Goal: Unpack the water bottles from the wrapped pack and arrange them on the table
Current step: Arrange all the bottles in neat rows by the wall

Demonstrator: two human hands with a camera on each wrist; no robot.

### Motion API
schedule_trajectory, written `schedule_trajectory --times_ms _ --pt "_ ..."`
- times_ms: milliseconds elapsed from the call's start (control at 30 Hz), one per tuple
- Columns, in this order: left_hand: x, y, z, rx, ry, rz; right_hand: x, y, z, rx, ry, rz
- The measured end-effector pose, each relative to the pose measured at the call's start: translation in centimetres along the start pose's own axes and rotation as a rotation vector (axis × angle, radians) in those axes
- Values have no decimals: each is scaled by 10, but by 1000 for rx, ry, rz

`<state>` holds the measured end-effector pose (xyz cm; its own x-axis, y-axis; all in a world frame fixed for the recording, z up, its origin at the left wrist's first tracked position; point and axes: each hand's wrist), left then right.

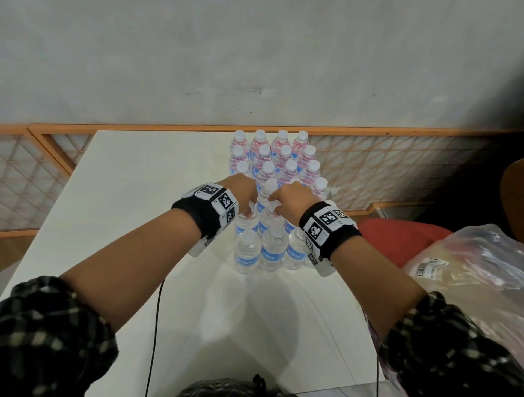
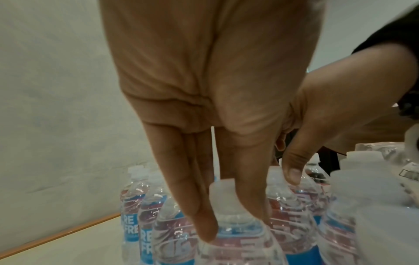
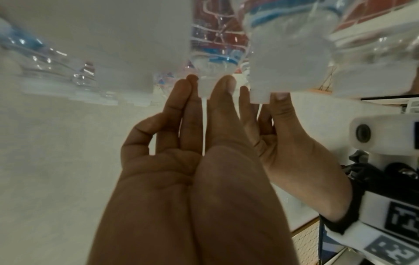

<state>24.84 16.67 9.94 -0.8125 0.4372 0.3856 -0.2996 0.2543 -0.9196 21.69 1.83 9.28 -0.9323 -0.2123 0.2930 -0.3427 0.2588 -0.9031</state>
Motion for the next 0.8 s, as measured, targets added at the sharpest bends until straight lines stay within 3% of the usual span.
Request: schedule_trajectory --times_ms 133,267,333,500,633,800 --pt "-4 -8 3 -25 -12 -12 4 -24 9 -114 31 1" --pt "-18 -31 17 2 10 131 6 -76 37 -166 113 155" --pt "-30 -42 32 17 45 157 -1 -88 55 -132 174 151" --pt "-62 -49 63 11 107 77 -20 -71 83 -55 231 9" --pt "-73 -52 72 3 76 10 -31 -56 93 7 195 -6" --pt "-80 -50 73 31 80 23 -40 -51 98 39 161 11"
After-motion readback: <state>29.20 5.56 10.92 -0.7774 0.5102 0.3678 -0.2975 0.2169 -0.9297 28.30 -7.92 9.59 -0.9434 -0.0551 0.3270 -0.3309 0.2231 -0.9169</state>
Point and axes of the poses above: each hand's wrist, its own x-axis away from the middle knuckle, its own y-axis out of the palm, z = x × y, and after that the axes turned 10 degrees about -x, right-handed
